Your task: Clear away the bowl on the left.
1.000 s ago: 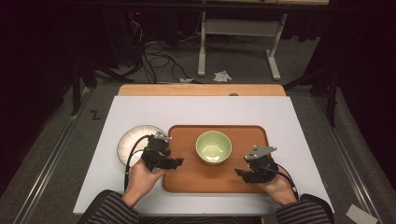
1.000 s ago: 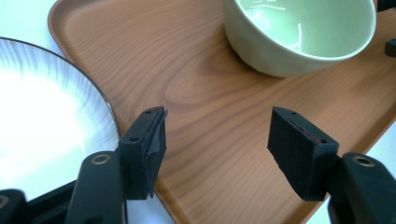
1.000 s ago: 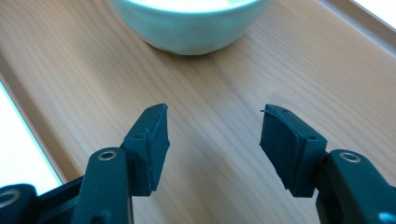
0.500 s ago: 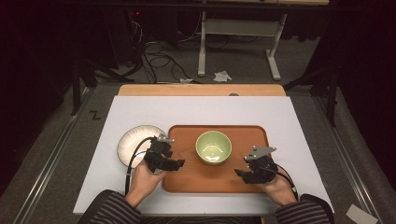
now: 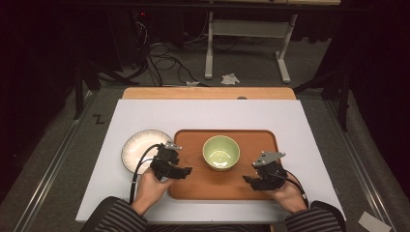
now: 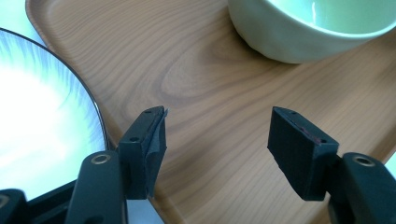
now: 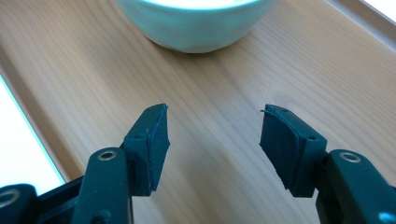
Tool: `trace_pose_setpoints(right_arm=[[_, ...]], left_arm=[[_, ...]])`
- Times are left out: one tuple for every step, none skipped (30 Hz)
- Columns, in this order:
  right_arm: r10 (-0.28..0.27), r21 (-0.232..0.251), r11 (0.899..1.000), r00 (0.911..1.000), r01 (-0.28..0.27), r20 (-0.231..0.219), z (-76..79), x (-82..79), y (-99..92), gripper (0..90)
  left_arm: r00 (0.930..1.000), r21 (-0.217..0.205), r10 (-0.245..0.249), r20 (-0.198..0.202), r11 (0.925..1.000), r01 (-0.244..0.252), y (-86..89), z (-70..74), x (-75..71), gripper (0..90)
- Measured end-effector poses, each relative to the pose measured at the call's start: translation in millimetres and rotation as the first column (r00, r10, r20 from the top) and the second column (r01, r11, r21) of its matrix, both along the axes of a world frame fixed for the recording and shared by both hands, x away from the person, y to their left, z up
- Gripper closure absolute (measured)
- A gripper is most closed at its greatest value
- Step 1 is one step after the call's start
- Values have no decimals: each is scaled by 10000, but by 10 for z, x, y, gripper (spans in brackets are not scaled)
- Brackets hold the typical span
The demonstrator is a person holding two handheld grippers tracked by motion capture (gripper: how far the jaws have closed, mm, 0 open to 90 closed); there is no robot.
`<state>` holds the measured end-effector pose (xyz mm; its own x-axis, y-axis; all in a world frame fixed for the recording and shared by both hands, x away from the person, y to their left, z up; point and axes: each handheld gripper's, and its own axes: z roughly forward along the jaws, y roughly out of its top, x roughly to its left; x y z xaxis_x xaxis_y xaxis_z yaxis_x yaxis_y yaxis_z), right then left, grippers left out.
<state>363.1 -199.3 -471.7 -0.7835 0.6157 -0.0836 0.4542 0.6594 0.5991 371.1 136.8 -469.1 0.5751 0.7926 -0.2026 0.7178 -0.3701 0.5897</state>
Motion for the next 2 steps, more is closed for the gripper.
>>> trace_pose_setpoints(right_arm=[[-14, 1, 10000, 10000, 14, -37, -1, 2, 2, 434], [-14, 1, 10000, 10000, 14, -37, -1, 2, 2, 434]], left_arm=[[10000, -124, 54, 29, 9999, -54, 4, 6, 5, 383], [10000, -124, 54, 29, 9999, -54, 4, 6, 5, 387]])
